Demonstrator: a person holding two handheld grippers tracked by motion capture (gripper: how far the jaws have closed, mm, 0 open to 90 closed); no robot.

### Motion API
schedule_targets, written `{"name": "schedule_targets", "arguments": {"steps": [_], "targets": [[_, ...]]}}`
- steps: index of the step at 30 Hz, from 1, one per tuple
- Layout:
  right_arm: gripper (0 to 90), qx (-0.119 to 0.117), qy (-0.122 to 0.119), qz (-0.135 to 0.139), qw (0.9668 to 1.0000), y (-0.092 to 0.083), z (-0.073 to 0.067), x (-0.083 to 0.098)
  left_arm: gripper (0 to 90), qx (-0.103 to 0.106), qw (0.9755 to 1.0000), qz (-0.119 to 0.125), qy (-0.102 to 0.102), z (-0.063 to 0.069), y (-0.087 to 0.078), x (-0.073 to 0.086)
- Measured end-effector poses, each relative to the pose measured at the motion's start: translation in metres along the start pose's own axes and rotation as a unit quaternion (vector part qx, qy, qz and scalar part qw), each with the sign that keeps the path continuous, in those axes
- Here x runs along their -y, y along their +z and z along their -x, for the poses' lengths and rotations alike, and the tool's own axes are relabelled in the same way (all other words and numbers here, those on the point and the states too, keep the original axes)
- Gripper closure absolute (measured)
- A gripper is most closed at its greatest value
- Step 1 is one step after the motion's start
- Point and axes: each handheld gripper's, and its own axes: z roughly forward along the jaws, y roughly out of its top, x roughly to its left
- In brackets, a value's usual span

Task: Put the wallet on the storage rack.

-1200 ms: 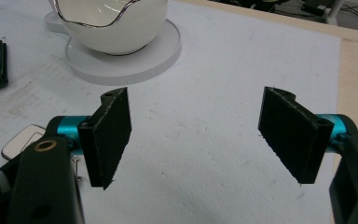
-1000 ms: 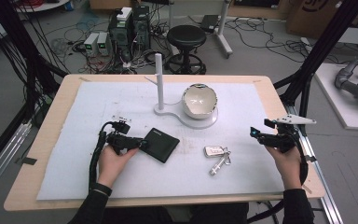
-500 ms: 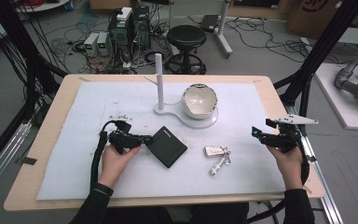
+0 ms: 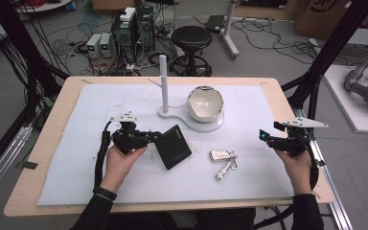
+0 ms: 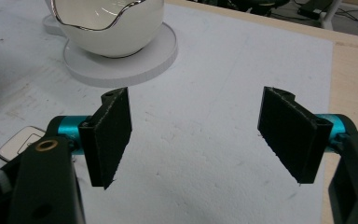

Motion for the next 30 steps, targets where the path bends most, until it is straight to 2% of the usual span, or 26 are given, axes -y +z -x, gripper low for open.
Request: {"name": "schedule_targets", "arguments": {"steps": [3,8,9,10,16,17,19,20,25,27,28,29,30], "targets": [[26.4,0.001,0.0,0.002,1.0,-0.001,0.0,0.0,81.9,0.001,0.9999,0.005,0.01,0.004,-0.002,-0.004],[26.4,0.001,0.002,0.002,1.0,-0.001,0.0,0.0,82.0,0.009,0.9994,0.028,0.02,0.014,-0.005,-0.016],[26.4,0.001,0.002,0.002,1.0,-0.001,0.0,0.0,82.0,0.009,0.9988,0.041,0.024,0.016,-0.005,-0.023],[26.4,0.001,0.002,0.002,1.0,-0.001,0.0,0.0,82.0,0.009,0.9988,0.041,0.024,0.016,-0.005,-0.023],[26.4,0.003,0.002,0.004,1.0,-0.002,0.0,0.0,82.1,0.01,0.9961,0.078,0.039,0.021,0.003,-0.05],[26.4,0.002,0.002,0.004,1.0,-0.003,0.0,0.0,82.1,0.006,0.995,0.089,0.046,0.023,0.007,-0.06],[26.4,0.003,0.002,0.005,1.0,-0.004,0.001,0.001,82.1,0.002,0.9942,0.095,0.05,0.024,0.013,-0.07],[26.4,0.003,0.002,0.005,1.0,-0.004,0.001,0.001,82.1,0.002,0.9942,0.095,0.05,0.024,0.013,-0.07],[26.4,0.007,0.008,0.009,0.9999,-0.01,0.004,0.004,82.1,-0.016,0.9908,0.118,0.063,0.026,0.033,-0.097],[26.4,0.008,0.009,0.012,0.9999,-0.014,0.005,0.004,82.1,-0.028,0.9895,0.122,0.072,0.025,0.045,-0.109],[26.4,0.008,0.01,0.013,0.9998,-0.014,0.005,0.005,82.1,-0.028,0.9895,0.122,0.072,0.025,0.045,-0.109],[26.4,0.009,0.01,0.013,0.9998,-0.015,0.005,0.005,82.1,-0.042,0.9889,0.12,0.077,0.024,0.054,-0.116],[26.4,0.008,0.009,0.014,0.9998,-0.016,0.005,0.005,82.1,-0.042,0.9889,0.12,0.077,0.024,0.054,-0.116]]}}
